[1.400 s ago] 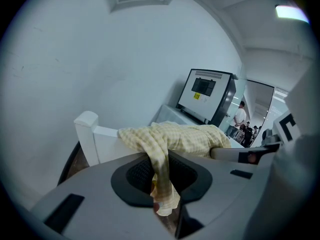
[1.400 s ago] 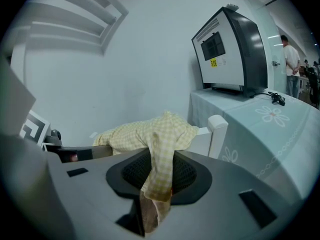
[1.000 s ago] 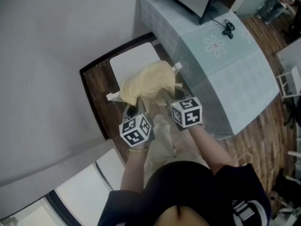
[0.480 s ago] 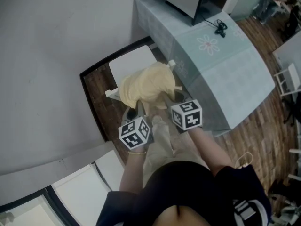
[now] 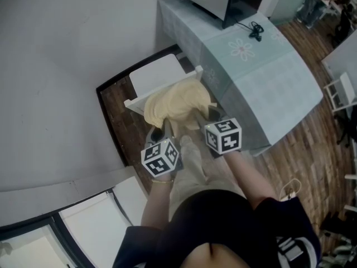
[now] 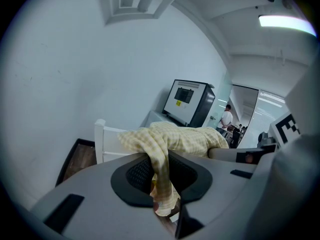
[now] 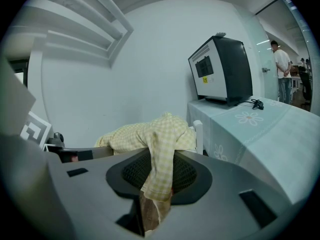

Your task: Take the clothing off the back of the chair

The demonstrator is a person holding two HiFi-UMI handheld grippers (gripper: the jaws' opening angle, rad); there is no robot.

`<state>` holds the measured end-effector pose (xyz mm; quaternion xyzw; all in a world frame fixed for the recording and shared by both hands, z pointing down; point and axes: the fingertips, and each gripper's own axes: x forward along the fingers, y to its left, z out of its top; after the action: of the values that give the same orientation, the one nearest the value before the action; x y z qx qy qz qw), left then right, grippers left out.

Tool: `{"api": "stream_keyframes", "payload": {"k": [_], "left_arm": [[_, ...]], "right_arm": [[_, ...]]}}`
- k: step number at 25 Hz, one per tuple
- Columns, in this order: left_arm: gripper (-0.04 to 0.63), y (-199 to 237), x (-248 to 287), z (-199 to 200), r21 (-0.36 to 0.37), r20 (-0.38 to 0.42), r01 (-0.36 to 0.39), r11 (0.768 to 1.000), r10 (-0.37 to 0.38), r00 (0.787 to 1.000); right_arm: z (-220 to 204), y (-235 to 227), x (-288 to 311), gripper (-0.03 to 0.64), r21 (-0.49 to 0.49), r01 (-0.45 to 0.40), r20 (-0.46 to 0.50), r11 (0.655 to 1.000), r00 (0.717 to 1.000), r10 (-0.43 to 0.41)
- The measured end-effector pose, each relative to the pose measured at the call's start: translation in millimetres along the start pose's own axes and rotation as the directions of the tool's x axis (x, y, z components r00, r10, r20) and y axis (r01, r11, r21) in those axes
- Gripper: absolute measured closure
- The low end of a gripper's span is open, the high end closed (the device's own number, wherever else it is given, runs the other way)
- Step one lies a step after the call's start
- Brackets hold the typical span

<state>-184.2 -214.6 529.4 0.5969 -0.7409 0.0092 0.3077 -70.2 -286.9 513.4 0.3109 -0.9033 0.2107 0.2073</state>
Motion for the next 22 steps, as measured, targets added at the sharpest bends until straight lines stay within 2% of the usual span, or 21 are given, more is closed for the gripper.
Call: {"api": "stream_keyframes", "payload": {"k": [22], "left_arm": [[0.538,-52.1,-79.1,-48.1,0.046,-0.024,0.057,0.997,-0.056,0.998]], "right_arm": [[-47.7,9.7,-102.8,0.512,0.019,0.035,0.027,0.999,0.999,-0.035]]}}
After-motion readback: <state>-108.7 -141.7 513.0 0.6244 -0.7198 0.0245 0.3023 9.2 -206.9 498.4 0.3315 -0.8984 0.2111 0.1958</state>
